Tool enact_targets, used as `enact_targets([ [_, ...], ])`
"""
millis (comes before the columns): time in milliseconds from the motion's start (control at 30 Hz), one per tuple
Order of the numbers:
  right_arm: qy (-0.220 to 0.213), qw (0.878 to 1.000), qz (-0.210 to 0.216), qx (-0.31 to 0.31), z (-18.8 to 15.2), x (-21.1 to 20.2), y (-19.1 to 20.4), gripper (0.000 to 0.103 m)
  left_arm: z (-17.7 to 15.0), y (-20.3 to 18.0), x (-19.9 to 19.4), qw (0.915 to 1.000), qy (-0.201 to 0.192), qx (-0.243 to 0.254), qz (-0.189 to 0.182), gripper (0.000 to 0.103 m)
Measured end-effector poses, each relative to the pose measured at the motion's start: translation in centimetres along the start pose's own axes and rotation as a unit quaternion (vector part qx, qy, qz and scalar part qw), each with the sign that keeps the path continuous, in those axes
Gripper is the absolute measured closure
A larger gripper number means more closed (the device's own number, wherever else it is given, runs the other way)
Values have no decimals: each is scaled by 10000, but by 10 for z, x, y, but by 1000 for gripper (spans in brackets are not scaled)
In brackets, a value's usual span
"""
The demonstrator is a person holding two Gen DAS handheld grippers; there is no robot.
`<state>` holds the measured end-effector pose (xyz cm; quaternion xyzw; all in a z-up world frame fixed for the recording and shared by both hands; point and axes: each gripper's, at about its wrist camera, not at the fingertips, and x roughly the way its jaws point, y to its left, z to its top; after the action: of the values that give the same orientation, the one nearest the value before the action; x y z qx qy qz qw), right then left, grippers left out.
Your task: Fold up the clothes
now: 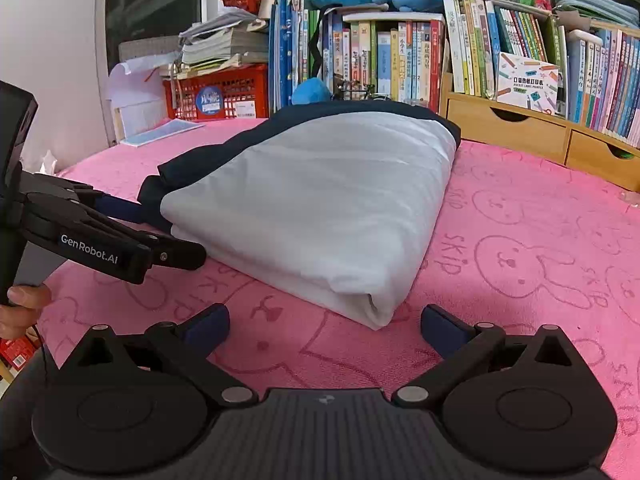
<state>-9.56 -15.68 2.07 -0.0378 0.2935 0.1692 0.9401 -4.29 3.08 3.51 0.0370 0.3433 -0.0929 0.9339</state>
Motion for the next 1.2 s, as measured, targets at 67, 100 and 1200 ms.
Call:
enact_targets([
  [67,3,10000,-1,-3,0,0,0,0,-1,0,0,10000,-26,-3,3,0],
  [100,5,10000,-2,-4,0,0,-1,0,-1,-1,0,10000,-40,-4,6,0],
  [1200,161,9999,-5,61,33,-15,2,0,33,-1,-24,9975,709,60,-50,0],
])
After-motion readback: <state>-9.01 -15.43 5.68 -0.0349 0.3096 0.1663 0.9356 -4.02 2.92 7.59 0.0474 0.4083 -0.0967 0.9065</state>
